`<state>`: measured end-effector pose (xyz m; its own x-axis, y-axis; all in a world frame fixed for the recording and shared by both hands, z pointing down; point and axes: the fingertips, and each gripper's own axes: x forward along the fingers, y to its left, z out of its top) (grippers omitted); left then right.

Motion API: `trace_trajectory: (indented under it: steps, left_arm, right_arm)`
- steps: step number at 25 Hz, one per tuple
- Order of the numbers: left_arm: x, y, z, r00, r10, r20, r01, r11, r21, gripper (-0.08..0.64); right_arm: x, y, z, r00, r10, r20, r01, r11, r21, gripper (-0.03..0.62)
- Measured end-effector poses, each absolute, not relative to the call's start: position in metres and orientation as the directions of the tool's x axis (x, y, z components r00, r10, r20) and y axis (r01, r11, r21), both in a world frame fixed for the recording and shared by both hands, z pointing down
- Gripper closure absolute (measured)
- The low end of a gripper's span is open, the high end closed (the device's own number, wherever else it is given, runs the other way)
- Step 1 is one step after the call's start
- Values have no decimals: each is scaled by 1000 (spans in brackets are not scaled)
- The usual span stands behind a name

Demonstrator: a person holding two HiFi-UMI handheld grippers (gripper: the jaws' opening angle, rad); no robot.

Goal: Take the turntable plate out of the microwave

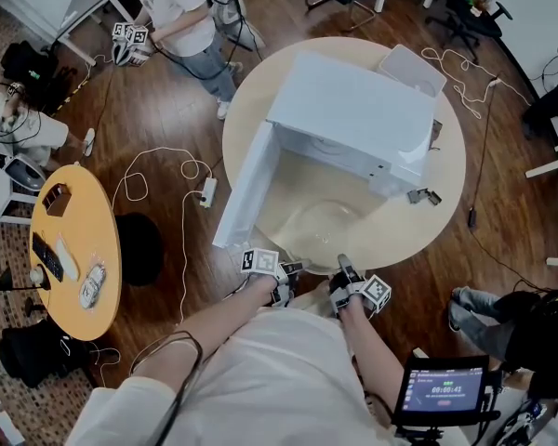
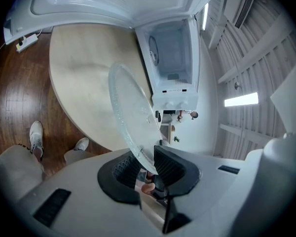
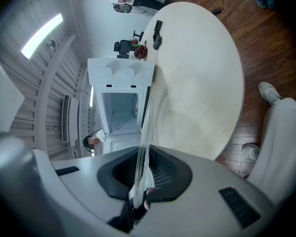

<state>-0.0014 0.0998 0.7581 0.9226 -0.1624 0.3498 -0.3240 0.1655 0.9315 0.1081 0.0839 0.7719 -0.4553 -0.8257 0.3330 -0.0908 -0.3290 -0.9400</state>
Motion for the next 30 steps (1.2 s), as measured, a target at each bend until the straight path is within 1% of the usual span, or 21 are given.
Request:
trace_trajectory:
  steps: [17, 30]
  left_arm:
    - [-1, 100, 766, 918, -163, 362, -332, 183, 925, 492]
    - [0, 97, 771, 915, -167, 368, -333, 203, 921, 492]
  right_arm:
    - [110, 83, 785, -478, -802, 359, -117, -347, -931, 563]
    - [109, 79, 790, -490, -789, 370, -104, -368, -924, 561]
